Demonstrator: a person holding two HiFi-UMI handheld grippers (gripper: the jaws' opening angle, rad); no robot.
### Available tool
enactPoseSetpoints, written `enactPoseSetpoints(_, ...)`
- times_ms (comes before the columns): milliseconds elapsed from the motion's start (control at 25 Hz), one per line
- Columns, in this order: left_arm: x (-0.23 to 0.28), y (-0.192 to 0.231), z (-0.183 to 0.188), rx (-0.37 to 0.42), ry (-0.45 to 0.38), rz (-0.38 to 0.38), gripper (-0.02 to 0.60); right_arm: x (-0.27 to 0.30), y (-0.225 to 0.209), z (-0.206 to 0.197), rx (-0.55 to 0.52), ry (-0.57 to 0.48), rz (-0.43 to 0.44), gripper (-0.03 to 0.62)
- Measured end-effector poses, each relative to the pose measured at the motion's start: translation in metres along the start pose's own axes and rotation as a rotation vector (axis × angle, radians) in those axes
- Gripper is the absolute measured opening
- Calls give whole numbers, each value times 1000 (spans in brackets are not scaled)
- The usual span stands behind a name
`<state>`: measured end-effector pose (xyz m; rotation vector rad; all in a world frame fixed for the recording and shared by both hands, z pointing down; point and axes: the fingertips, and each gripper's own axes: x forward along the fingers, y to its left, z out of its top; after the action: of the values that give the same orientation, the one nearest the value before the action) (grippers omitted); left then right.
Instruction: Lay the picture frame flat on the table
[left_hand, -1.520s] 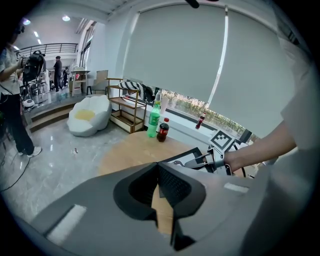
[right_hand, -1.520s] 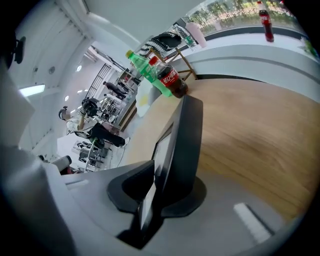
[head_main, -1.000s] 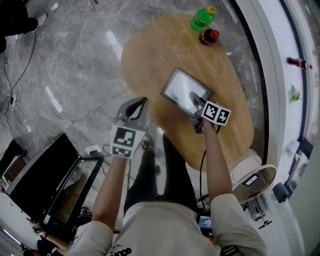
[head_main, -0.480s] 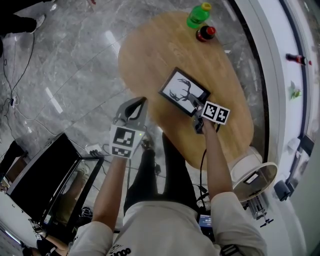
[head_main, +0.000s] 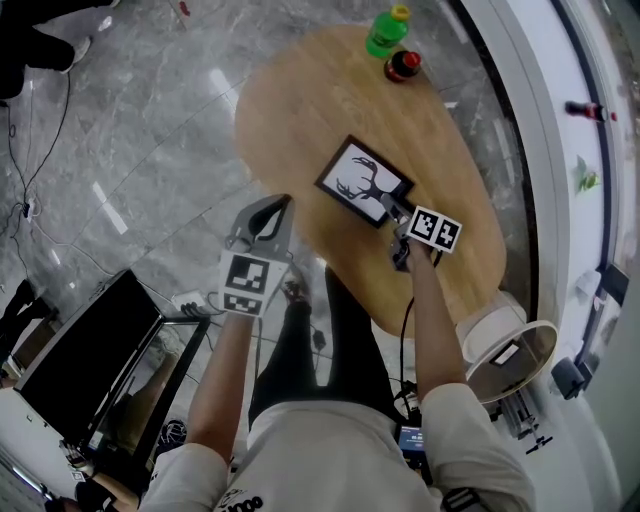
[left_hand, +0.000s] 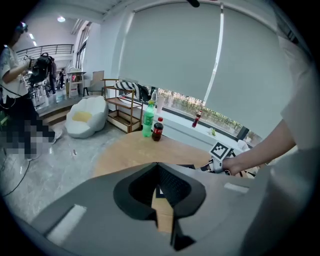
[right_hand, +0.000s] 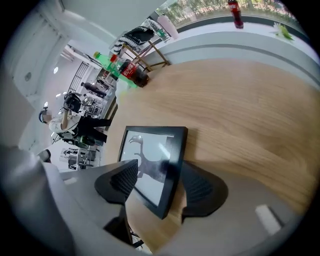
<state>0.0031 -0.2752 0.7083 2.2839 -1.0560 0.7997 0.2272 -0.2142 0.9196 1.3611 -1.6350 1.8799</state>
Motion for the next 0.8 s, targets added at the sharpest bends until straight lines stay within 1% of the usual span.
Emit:
enactPoseSetpoints(320, -32, -2, 14, 25, -39, 20, 11, -41, 9, -1, -7, -64, -14, 268)
enactPoseSetpoints(600, -75, -2, 25, 59, -80, 42, 11, -96, 43, -1, -17, -178, 1, 265)
enactPoseSetpoints(800, -112, 10, 35, 77, -118, 87, 11, -139, 75, -2, -80, -256, 7, 253)
